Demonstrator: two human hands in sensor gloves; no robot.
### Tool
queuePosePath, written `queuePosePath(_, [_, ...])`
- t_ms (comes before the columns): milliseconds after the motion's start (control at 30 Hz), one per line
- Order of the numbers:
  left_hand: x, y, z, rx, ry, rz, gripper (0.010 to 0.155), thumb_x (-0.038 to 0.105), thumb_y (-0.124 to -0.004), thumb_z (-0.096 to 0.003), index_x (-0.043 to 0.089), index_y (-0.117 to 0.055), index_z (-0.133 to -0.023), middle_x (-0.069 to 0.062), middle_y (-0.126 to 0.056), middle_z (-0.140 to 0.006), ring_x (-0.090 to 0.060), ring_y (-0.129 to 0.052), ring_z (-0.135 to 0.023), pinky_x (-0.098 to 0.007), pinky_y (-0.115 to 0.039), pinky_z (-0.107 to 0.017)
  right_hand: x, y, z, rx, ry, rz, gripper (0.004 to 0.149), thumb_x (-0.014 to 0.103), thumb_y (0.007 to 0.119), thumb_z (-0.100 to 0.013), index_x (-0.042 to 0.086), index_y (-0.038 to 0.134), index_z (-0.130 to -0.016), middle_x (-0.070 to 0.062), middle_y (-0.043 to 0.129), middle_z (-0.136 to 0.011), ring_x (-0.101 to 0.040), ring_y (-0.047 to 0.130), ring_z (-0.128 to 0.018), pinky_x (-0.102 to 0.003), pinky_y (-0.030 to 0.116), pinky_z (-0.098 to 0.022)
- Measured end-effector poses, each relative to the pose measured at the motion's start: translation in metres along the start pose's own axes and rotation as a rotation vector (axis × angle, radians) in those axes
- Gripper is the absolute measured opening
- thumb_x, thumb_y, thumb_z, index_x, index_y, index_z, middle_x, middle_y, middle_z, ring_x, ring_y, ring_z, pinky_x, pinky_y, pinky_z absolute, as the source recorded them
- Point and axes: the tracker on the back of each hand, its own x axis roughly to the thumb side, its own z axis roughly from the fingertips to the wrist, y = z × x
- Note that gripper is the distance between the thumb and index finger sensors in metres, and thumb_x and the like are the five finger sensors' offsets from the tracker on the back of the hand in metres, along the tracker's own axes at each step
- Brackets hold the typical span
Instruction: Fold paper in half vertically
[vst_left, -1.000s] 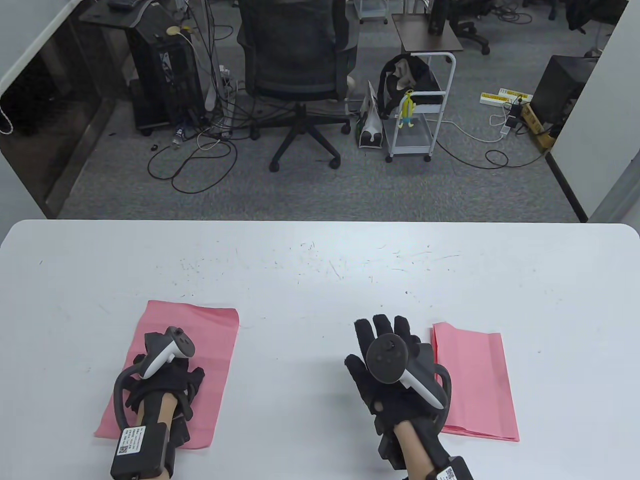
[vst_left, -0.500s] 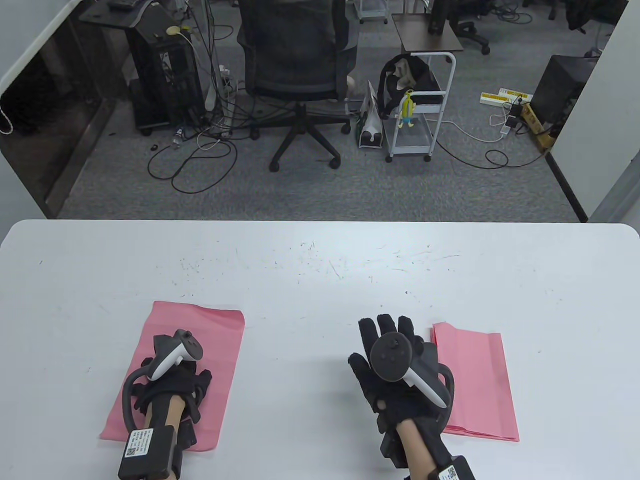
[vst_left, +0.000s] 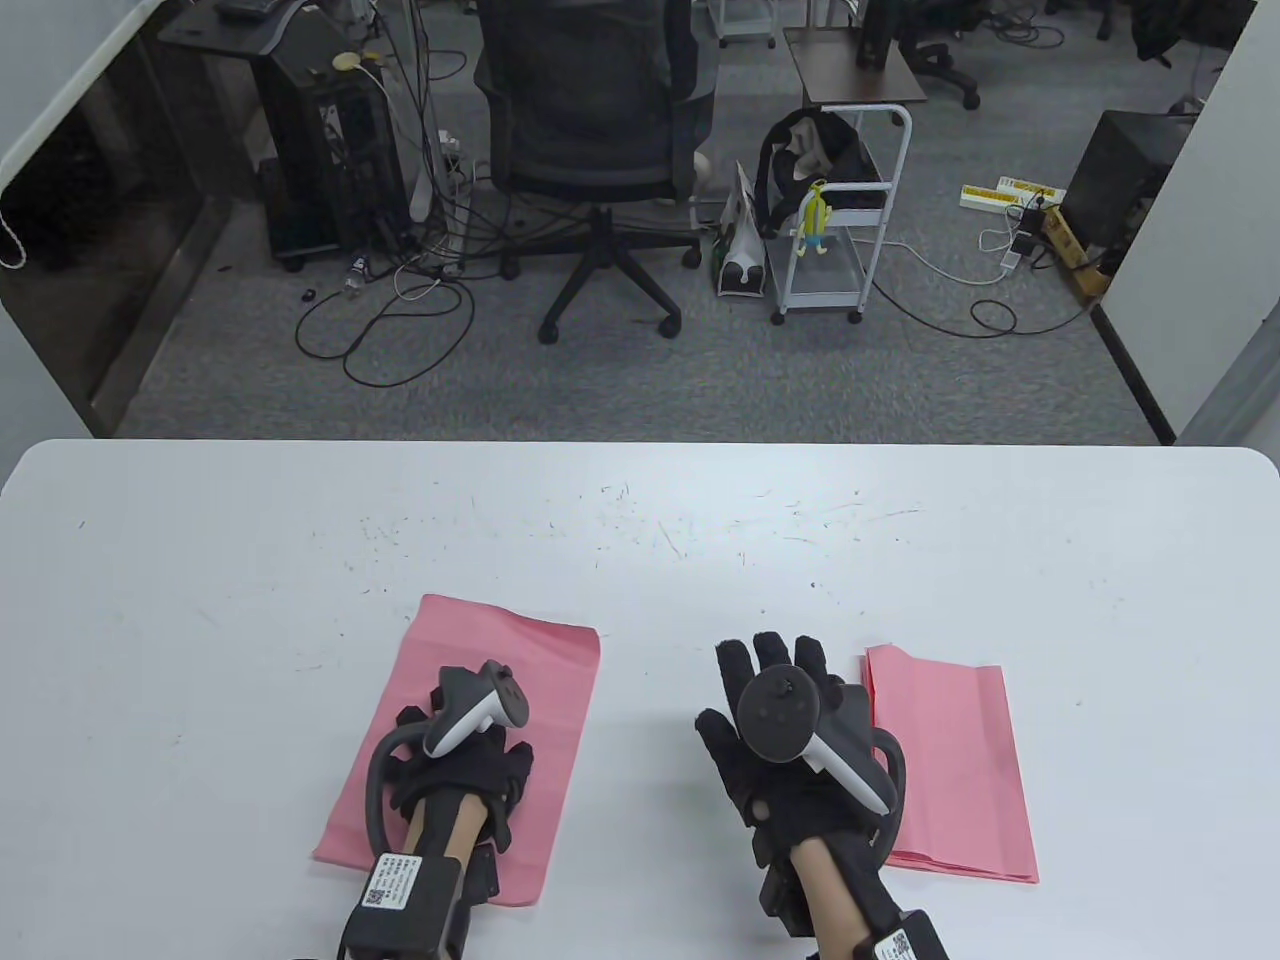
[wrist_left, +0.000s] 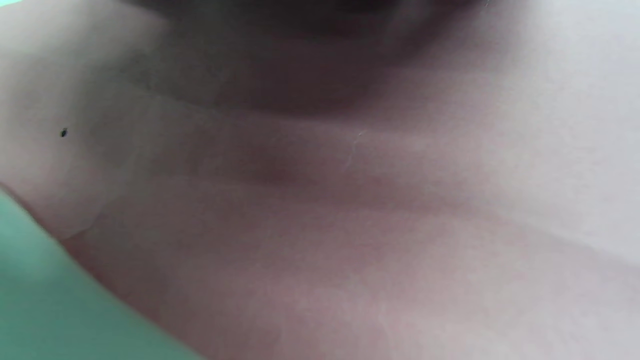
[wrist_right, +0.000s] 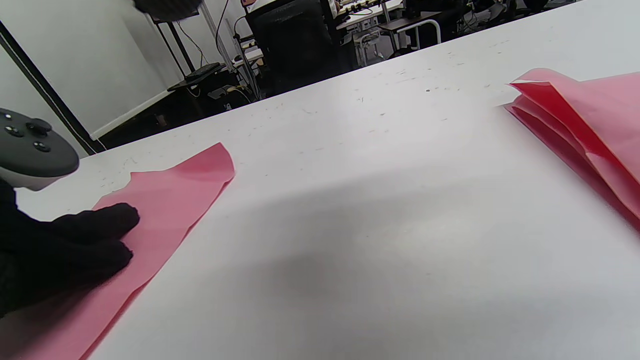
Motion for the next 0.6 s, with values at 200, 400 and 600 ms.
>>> queuePosePath(200, [0.046,-0.008,0.011,0.013,-0.035,-0.029,0.079,0.064,-0.042,-0.0557,0.035,0.004,-0.113,-0.011,0.009,-0.122,-0.053,-0.006,-0.111,-0.077,-0.038,-0.077,-0.002,0.002,-0.003,0.012,0.009,-0.001,0.07,0.05,0.068,-0.049,0.029,0.036,-0.109,-0.008,0.026,-0.117,-0.043,0.017,-0.105,-0.065,0.027,-0.075])
queuePosePath(400, [0.094,-0.019,0.026,0.025,-0.098,-0.078,0.078,0.064,-0.041,-0.0562,0.033,0.004,-0.113,-0.013,0.009,-0.121,-0.054,-0.006,-0.11,-0.078,-0.038,-0.075,-0.007,0.003,-0.006,0.022,0.025,-0.009,0.07,0.05,0.068,-0.049,0.029,0.036,-0.109,-0.008,0.026,-0.117,-0.043,0.017,-0.105,-0.065,0.027,-0.075])
queuePosePath(600, [0.107,-0.024,0.028,0.034,-0.12,-0.091,0.079,0.064,-0.038,-0.0553,0.03,0.006,-0.112,-0.015,0.01,-0.12,-0.056,-0.005,-0.108,-0.079,-0.037,-0.073,-0.012,0.004,-0.008,0.03,0.037,-0.019,0.07,0.05,0.068,-0.049,0.029,0.036,-0.109,-0.009,0.026,-0.117,-0.044,0.017,-0.105,-0.065,0.027,-0.075])
